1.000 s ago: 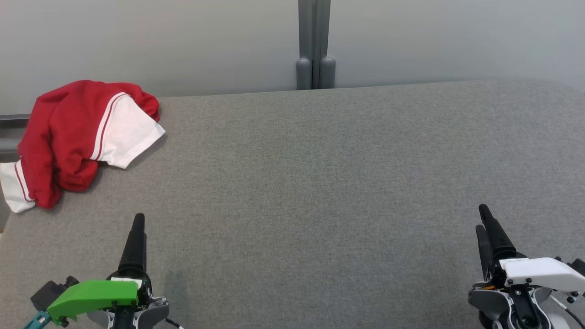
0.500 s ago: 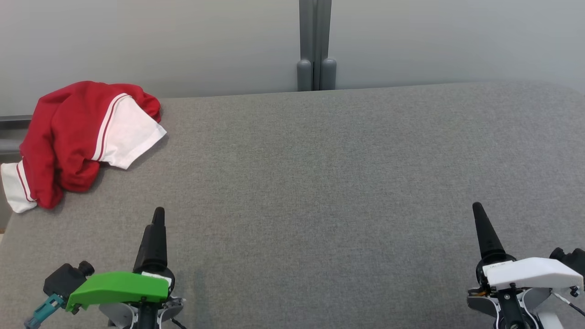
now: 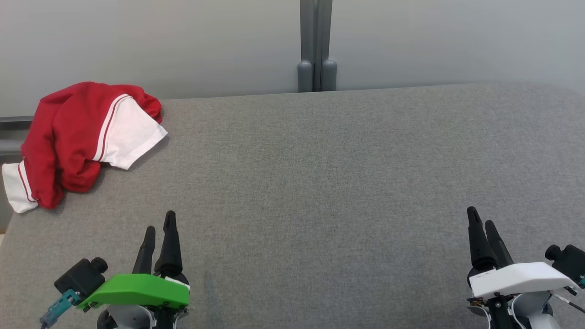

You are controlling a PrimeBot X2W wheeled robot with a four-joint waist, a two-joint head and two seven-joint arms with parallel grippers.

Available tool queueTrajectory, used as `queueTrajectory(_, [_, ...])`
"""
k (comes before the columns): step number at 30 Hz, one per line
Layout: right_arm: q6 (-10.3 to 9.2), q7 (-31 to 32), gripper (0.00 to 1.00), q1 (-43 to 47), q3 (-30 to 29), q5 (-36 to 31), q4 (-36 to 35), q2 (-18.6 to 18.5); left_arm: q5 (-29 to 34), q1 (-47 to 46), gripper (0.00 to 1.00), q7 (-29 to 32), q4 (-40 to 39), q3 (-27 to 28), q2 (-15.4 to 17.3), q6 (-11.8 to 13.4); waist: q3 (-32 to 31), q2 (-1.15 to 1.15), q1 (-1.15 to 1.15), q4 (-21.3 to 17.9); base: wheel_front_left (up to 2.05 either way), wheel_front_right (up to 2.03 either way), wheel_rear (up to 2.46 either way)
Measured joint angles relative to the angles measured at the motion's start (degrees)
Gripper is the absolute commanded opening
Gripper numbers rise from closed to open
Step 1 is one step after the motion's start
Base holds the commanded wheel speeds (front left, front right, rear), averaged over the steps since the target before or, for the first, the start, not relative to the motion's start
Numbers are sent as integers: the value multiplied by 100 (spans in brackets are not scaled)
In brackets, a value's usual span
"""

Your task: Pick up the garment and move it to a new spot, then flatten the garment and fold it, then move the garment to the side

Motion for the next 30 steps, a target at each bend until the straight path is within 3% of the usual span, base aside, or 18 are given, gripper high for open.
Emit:
queueTrajectory(16, [1,-281,100,49,66,-1258,29,-5,1268,74,100,-291,-21,-185,5,180,-38,0,0,25,0,0,0])
queueTrajectory(30, [1,-493,100,107,97,-2137,25,-10,2007,100,100,-495,104,-379,10,308,-59,0,0,43,0,0,0])
